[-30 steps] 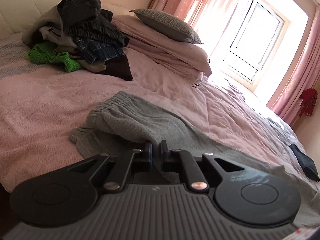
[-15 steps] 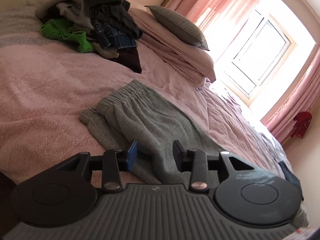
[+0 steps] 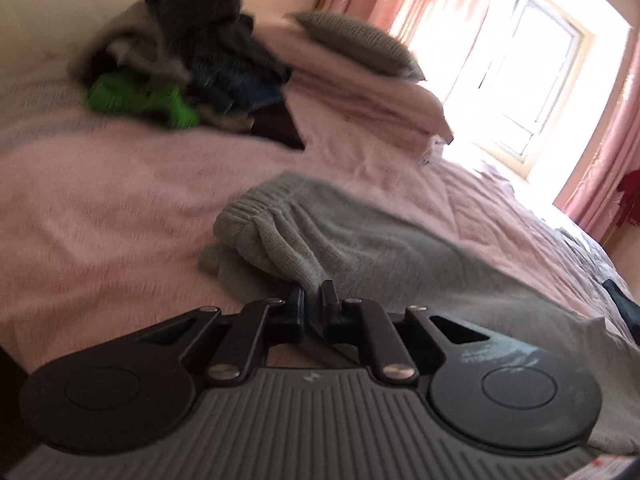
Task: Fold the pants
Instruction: 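Fold the held sweatpants over onto themselves with both grippers, then open both grippers to release the folded sweatpants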
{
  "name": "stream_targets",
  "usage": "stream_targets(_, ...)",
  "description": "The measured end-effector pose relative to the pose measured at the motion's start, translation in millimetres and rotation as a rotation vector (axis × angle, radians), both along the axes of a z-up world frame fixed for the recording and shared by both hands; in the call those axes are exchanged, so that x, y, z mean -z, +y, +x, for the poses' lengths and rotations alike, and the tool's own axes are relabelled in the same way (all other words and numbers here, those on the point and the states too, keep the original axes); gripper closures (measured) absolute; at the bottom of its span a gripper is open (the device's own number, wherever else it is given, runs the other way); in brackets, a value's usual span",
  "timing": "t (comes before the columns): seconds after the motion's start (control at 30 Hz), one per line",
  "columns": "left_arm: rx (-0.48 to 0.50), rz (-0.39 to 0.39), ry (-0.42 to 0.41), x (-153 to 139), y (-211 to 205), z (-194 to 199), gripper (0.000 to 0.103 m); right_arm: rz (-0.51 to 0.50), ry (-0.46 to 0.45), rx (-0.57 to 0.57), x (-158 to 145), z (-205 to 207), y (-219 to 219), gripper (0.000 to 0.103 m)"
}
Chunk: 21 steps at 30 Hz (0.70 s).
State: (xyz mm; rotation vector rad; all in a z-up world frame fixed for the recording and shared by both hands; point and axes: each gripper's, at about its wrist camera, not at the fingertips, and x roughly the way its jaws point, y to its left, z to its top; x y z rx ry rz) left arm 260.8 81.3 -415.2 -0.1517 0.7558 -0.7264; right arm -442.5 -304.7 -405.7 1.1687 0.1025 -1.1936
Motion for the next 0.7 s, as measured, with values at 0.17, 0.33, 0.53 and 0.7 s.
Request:
stream_targets(0.17,-0.069,-0.152,0.089,2,15,15,0.091,-0.014,-0.022,-0.005,-5,-3,4,0.103)
stream_targets(0.33,-0.09,-0.172,0.18,9,16,34,0.089,0.001,-0.01,-0.005,-2,1,-1,0.103)
stream_targets(0.53,-0.026,-0.111,-0.095,-24,9,8,0.096,-0.026,0.009,0.006,-8,3,3,0.103)
stream_targets(0.7,0.005,0.095,-0.072,10,-9,14,0.091,0.003,0.099,-0.036,-3,12,-2,0.103)
